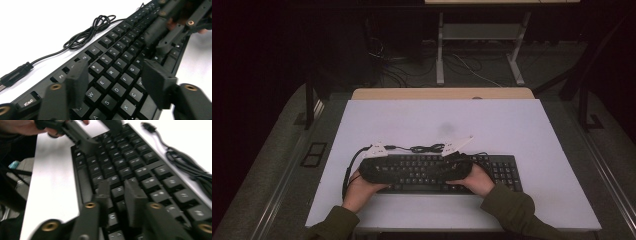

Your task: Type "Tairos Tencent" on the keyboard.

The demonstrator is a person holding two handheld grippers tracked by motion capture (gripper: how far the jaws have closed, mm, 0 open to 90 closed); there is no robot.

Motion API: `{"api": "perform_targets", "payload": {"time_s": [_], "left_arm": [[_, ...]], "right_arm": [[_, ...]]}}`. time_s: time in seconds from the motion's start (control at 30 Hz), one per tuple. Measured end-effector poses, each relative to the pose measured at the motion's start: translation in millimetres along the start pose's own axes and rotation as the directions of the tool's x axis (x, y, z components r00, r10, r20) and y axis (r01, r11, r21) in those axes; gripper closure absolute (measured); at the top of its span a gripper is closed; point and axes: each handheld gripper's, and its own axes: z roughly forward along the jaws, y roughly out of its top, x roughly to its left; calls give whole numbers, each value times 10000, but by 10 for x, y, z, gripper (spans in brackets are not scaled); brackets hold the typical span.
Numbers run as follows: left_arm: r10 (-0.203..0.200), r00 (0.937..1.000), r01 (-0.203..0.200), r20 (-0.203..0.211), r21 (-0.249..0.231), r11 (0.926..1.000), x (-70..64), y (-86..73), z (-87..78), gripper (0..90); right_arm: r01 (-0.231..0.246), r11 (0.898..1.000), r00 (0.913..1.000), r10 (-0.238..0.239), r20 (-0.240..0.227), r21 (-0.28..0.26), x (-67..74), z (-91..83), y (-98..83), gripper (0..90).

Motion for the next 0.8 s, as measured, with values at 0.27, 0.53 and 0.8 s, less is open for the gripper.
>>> {"api": "perform_targets", "payload": {"time_s": [0.27,0.53,0.8], "left_arm": [[156,9970,-179,755,309,9994,-51,-6,19,683],[430,9905,-528,1305,725,9960,-83,-17,55,891],[617,9890,-778,1346,1177,9900,-98,-52,123,892]], "right_arm": [[-360,9974,9982,389,460,-628,-99,-97,-11,452],[-619,9932,9925,717,986,-990,-157,-116,-26,319],[-607,9929,9921,713,1033,-1022,-174,-117,-30,299]]}}
